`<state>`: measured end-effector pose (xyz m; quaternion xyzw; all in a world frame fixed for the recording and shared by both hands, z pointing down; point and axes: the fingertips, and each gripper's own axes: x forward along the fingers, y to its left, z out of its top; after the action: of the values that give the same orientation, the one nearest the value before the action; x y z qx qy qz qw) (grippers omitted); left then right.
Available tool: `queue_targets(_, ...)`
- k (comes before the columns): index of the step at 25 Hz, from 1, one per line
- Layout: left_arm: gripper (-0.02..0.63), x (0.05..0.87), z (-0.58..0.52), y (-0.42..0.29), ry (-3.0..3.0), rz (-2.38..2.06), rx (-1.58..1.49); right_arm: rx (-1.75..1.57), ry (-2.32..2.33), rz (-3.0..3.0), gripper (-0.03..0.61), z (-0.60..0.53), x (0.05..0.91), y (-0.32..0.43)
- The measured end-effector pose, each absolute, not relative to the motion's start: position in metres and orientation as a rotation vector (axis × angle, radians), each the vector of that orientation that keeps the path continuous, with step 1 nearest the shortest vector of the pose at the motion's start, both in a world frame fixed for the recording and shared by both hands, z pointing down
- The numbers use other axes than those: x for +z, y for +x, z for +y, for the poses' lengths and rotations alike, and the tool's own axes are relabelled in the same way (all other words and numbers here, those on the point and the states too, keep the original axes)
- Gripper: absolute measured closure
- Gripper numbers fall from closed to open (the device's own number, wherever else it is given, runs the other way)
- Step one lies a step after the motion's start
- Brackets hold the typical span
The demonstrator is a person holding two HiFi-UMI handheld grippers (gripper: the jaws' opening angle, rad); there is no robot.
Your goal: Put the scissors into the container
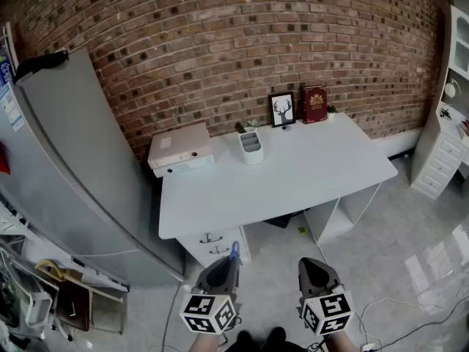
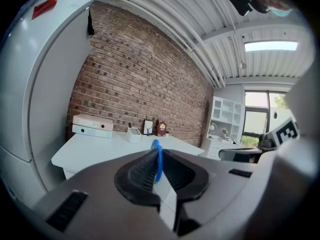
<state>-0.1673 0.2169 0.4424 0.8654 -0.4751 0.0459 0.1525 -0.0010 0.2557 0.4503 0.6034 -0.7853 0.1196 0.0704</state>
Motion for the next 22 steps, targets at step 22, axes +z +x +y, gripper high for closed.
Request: queue_targets(22,0.583,0.432,0.232,-0.136,2.501,-1.430,0.139,0.228,1.876,-2.426,0.577,0.269,0.435,0.035)
